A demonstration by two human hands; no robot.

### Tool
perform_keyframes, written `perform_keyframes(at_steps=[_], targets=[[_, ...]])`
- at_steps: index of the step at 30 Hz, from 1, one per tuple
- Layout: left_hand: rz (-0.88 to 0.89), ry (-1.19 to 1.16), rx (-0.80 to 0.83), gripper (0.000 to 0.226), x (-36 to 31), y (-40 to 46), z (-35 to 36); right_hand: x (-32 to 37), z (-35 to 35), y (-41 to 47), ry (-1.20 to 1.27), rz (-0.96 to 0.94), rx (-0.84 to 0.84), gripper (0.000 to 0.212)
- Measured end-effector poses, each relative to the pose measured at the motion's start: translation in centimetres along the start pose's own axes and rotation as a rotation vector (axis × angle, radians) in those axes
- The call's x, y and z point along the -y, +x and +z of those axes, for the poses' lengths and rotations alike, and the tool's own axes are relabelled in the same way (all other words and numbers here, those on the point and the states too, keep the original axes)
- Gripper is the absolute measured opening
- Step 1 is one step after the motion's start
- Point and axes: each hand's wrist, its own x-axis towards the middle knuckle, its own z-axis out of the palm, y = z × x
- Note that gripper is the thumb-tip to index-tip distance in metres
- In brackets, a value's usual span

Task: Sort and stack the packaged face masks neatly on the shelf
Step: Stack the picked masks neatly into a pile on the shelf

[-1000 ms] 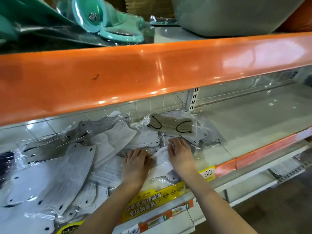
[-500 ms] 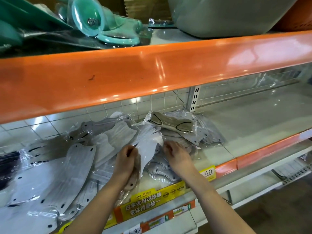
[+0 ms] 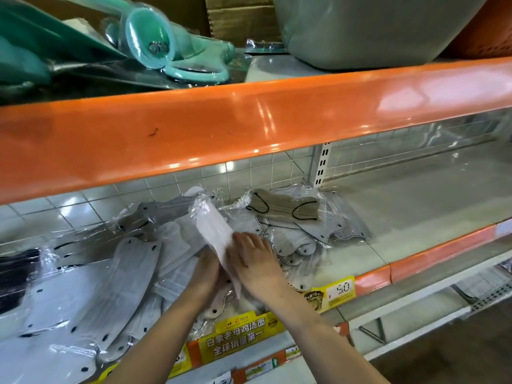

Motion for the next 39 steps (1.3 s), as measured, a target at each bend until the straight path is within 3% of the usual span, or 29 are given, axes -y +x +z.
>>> perform_keyframes(at_steps=[2,4,7,10,12,17,23,25,29,32,36,39], targets=[[-0.044,-0.244,0.079,0.055,-0.2,0.1,-0.2,0.0,0.0,-0.1,-0.070,0.014,-0.026,0.072],[-0.072,-0.298,0.164,0.071,-0.3,-0.1,-0.3,-0.3,-0.1,-0.4,-0.128,0.021,0.009,0.077],[0.048,-0.096,0.163,0.055,0.1,-0.3,-0.3,-0.9,-0.6,-0.7,-0.181,0.034,0.058,0.078],[0.036,-0.016,-0.079,0.024,0.1,0.6,-0.5,-2.0,-1.1,-0.5,-0.266,0.014,-0.081,0.051],[0.008,-0.050,-0.196,0.010,-0.4,1.5,-1.2,-3.0,-1.9,-0.3,-0.339,0.115,-0.030,0.057],[0.071,0.098,-0.364,0.028,-1.1,2.6,-3.1,-5.2,-3.0,-0.1,-0.350,0.307,0.097,0.079],[0.238,0.551,-0.554,0.063,-0.7,1.1,-3.0,-5.6,-3.1,0.0,-0.444,0.216,-0.032,0.042],[0.327,0.683,-0.529,0.063,0.0,0.2,-2.6,-5.8,-3.5,0.0,-0.355,0.201,-0.101,0.034],[0.309,0.662,-0.232,0.048,1.3,-2.1,-1.1,-5.8,-5.3,0.5,-0.098,0.234,-0.175,0.028],[0.303,0.627,-0.075,0.046,2.2,-2.7,-0.3,-4.6,-6.7,1.3,0.284,0.237,-0.338,0.033],[0.195,0.527,-0.018,0.048,1.9,-3.0,0.2,-3.5,-8.4,2.4,0.813,0.361,-0.512,0.036],[0.140,0.406,-0.012,0.034,1.3,-3.1,0.3,-2.9,-9.0,2.5,1.247,0.455,-0.507,0.032]])
